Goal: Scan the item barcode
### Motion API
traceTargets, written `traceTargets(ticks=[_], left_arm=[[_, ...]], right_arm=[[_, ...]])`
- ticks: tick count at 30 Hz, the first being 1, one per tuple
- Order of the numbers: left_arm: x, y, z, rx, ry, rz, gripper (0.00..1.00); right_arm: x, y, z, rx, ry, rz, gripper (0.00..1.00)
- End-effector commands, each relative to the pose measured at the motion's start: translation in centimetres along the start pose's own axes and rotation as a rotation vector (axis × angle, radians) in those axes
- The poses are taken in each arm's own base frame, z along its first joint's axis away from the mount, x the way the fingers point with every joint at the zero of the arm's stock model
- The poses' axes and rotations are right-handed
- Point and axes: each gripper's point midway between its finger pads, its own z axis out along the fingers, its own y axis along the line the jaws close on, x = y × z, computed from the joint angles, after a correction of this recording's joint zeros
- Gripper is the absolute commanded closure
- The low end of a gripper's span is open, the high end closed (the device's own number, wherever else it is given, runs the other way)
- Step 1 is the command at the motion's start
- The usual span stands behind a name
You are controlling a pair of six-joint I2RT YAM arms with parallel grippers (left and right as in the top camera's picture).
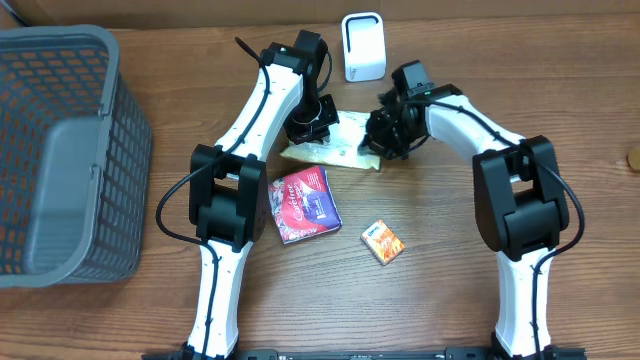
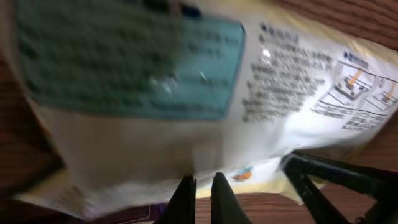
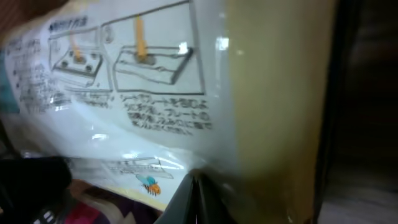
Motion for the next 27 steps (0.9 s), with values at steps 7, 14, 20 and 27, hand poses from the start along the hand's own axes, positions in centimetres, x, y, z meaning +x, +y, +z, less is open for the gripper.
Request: traceTargets(ticks=[7, 14, 20, 27], left_arm=[[-0.9, 0.2, -0.5, -0.008, -0.031, 0.007, 0.96], [-0.4, -3.2, -1.0, 0.193, 0.022, 0.058, 0.96], [0.5, -9.4, -3.5, 0.515, 0.058, 0.229, 0.96], [0.4, -9.6, -1.1, 0.392, -0.003, 0.215, 0.96]], right_arm=[[-2.7, -12.1, -4.6, 0.336, -0.088, 0.172, 0.96], [-2.5, -11.3, -4.7, 0.240, -0.049, 0.175, 0.96], [-2.4, -10.0, -3.8, 0.233, -0.055, 0.133, 0.96], [-2.2, -9.5, -3.6, 0.217, -0.047, 0.130, 0.96]])
